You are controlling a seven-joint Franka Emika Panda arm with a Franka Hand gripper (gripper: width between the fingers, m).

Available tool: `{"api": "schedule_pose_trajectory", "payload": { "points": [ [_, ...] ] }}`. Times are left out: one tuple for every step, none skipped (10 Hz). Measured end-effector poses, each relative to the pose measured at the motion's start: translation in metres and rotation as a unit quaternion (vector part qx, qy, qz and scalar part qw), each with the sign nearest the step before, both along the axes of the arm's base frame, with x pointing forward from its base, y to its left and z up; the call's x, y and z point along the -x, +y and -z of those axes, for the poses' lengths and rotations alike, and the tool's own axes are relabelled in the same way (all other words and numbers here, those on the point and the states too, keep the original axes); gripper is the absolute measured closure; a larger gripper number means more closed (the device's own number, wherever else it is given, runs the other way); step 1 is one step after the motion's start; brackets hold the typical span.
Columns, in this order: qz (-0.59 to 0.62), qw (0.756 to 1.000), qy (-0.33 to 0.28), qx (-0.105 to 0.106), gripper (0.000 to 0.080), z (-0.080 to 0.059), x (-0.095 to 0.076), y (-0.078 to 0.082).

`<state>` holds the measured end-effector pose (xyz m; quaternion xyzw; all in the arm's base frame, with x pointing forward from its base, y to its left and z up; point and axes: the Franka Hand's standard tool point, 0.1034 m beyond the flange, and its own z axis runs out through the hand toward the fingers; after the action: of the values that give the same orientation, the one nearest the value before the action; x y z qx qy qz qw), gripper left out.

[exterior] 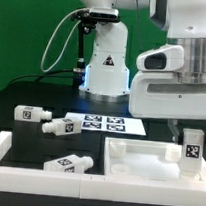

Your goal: Assemble one leg

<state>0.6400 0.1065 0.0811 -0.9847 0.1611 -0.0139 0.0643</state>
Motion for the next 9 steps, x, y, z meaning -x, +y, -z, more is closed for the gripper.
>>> {"api": "schedule_pose_trajectory", "payload": {
  "points": [
    [0.057,0.998,0.004,-0.002,0.0511,0.0004,-0.0017,-0.0010],
    [0.120,0.993,0.012,-0.004,0.0511,0.0002,-0.0025,-0.0013],
    [0.179,0.984,0.019,-0.007,0.0511,0.0003,-0.0021,-0.0017],
    [0.229,0.973,0.024,-0.011,0.0511,0.0006,-0.0019,-0.0024],
    [0.312,0.949,0.033,-0.022,0.0511,0.0009,-0.0010,-0.0015],
    [0.386,0.921,0.042,-0.041,0.0511,0.0016,-0.0003,-0.0030],
    [0.443,0.893,0.051,-0.059,0.0511,0.0024,0.0006,-0.0051],
    [0.488,0.868,0.061,-0.070,0.0511,0.0025,0.0014,-0.0046],
    [0.516,0.851,0.068,-0.076,0.0511,0.0026,0.0015,-0.0042]
  ]
}}
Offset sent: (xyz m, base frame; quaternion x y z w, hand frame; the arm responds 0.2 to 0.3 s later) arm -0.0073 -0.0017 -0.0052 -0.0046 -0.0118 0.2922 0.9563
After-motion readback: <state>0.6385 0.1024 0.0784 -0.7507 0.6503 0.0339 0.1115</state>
